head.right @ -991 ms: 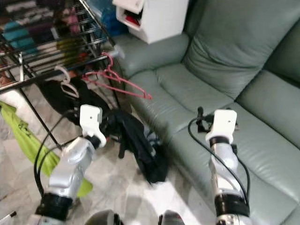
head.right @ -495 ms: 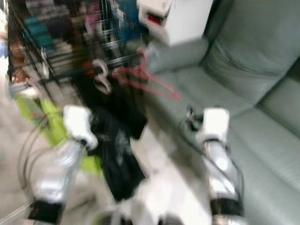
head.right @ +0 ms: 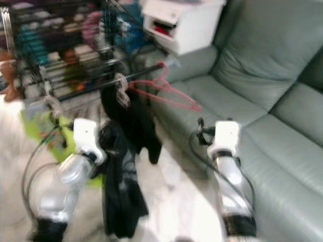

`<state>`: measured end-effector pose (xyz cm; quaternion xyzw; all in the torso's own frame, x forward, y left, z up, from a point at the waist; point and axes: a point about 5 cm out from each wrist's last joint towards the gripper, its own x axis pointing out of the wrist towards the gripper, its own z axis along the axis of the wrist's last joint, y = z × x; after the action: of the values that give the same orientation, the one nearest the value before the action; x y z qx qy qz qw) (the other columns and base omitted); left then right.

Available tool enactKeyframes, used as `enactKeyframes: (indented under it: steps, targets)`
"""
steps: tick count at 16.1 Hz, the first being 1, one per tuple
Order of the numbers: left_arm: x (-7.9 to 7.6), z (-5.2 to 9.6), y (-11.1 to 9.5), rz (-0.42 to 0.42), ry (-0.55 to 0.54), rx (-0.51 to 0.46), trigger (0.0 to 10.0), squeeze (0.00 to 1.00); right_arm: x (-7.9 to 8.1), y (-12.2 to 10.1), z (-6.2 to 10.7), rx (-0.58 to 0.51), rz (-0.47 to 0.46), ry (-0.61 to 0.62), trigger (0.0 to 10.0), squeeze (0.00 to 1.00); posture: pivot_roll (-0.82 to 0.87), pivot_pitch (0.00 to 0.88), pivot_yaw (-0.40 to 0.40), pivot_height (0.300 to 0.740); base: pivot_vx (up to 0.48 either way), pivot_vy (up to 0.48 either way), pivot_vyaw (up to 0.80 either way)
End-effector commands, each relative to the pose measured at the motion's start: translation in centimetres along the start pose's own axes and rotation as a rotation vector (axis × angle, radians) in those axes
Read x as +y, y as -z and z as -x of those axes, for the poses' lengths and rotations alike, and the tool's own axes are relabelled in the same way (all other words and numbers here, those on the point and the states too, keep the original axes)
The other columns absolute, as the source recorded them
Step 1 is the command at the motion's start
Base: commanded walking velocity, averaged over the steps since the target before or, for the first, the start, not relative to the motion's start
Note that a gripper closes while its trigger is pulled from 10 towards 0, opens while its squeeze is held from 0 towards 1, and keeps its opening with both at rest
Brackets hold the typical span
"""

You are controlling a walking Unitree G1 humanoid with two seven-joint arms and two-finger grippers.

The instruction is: Hang hanger

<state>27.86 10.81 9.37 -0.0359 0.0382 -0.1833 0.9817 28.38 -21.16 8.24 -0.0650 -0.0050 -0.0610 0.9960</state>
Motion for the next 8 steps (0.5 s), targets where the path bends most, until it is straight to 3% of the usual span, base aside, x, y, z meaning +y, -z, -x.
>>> enactKeyframes:
  steps: [1, 5, 8]
  targets:
    - [0.38, -0.07, -1.49, -0.025, -0.001, -0.056, 10.0, 0.00, 0.55, -0.83, -0.49, -0.031, -0.006, -0.006, 10.0, 0.00, 0.03, 0.000, 0.023, 0.740, 0.000, 0.000, 0.00]
    - [0.66, 0.68, -0.74, -0.026, -0.016, -0.047, 10.0, 0.00, 0.66, -0.65, -0.30, -0.029, 0.024, -0.019, 10.0, 0.00, 0.03, 0.000, 0.017, 0.740, 0.000, 0.000, 0.00]
    - [0.27, 0.51, -0.95, -0.016, 0.002, -0.062, 10.0, 0.00, 0.59, -0.80, -0.42, -0.035, 0.028, -0.017, 10.0, 0.00, 0.02, 0.000, 0.016, 0.740, 0.319, 0.000, 0.36]
